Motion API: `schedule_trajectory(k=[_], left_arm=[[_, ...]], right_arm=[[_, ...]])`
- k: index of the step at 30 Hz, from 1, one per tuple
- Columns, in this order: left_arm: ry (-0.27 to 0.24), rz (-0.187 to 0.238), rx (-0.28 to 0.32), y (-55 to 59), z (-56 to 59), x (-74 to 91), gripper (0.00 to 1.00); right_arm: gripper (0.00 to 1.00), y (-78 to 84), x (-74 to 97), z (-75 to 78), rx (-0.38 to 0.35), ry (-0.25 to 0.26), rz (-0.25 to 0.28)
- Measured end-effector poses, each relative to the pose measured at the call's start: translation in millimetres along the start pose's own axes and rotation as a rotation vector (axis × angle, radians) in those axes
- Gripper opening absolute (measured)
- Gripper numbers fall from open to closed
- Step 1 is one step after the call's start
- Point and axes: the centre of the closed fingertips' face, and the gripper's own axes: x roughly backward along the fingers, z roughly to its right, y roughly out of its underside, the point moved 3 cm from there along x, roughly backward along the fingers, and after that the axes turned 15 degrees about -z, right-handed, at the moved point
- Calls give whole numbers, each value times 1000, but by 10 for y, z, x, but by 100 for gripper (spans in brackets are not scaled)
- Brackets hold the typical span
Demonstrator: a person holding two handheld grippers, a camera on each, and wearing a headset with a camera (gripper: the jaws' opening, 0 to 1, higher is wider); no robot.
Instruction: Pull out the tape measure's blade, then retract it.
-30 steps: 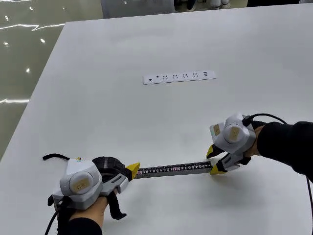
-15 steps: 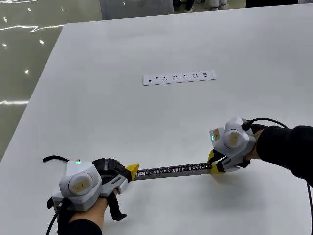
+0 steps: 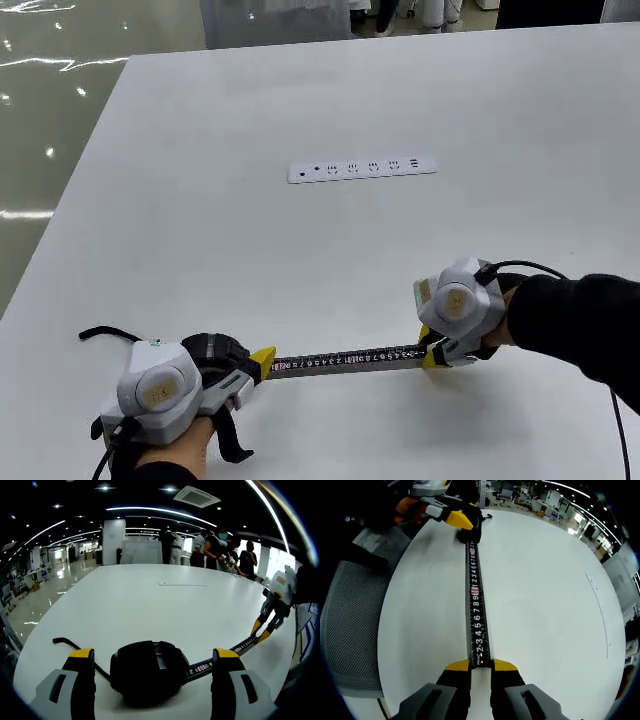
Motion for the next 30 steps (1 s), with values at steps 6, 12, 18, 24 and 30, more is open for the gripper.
schedule_trajectory(k=[6,12,18,24,30], left_arm=[[4,-6,4,18,12,-30,88],[-13,-27,33,50,-49,-64,79],[-21,-42,51,95,-62,-88,74],[-28,-54,52,114,-84,-90,66],[-23,-59,55,118,-71,-86,64]], right_arm=[[9,0,3,9,-19,-9,-1],[9,-13,1,6,-17,-12,-17],[9,-23,-5,7,-39,-18,-41],[9,-29,-4,3,-65,-26,-49],[10,-22,-3,8,-73,-31,-39]])
